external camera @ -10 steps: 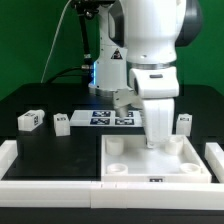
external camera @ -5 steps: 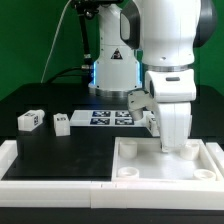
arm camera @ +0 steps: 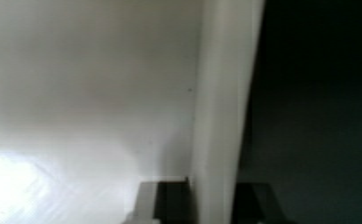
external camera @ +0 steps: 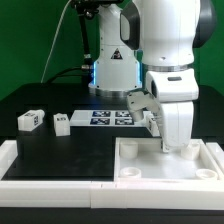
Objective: Assemble one leg
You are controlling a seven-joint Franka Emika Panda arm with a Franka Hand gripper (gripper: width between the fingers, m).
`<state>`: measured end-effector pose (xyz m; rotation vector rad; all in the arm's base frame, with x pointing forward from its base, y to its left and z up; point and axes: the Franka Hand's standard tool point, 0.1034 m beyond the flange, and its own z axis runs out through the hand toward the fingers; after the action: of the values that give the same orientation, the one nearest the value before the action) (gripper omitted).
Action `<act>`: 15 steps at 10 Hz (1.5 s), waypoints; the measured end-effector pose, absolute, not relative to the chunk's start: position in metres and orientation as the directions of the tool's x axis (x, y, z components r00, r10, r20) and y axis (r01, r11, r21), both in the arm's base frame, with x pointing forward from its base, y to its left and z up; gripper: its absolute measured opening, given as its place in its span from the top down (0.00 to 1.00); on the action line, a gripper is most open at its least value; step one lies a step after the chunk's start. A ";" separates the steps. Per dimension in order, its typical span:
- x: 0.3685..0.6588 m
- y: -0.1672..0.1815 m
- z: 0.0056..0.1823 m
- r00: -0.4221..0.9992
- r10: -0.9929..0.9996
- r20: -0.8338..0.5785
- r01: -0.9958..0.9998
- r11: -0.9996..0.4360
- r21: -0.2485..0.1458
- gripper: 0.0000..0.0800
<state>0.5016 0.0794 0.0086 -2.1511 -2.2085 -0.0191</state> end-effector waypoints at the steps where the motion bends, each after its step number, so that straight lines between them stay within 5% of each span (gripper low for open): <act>1: 0.501 0.079 0.008 -0.025 0.998 0.050 0.999 0.027 -0.033 0.83; 2: 0.501 0.079 0.008 -0.025 0.998 0.050 0.999 0.026 -0.033 0.83; 4: 0.501 0.079 0.008 -0.024 0.998 0.050 0.999 0.026 -0.033 0.38; 5: 0.501 0.078 0.008 -0.024 0.998 0.050 0.999 0.026 -0.033 0.38; 6: 0.501 0.078 0.008 -0.024 0.998 0.050 0.999 0.026 -0.033 0.23; 9: 0.502 0.078 0.009 -0.024 0.998 0.050 0.999 0.025 -0.032 0.19; 15: 0.451 0.075 0.054 0.164 0.986 0.010 0.986 -0.164 -0.017 0.19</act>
Offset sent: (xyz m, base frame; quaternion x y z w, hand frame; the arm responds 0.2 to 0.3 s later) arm 0.0000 0.0000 0.0000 0.0000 0.0000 0.0000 1.0000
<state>0.4509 0.0747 0.0537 -2.3820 -2.0184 0.0048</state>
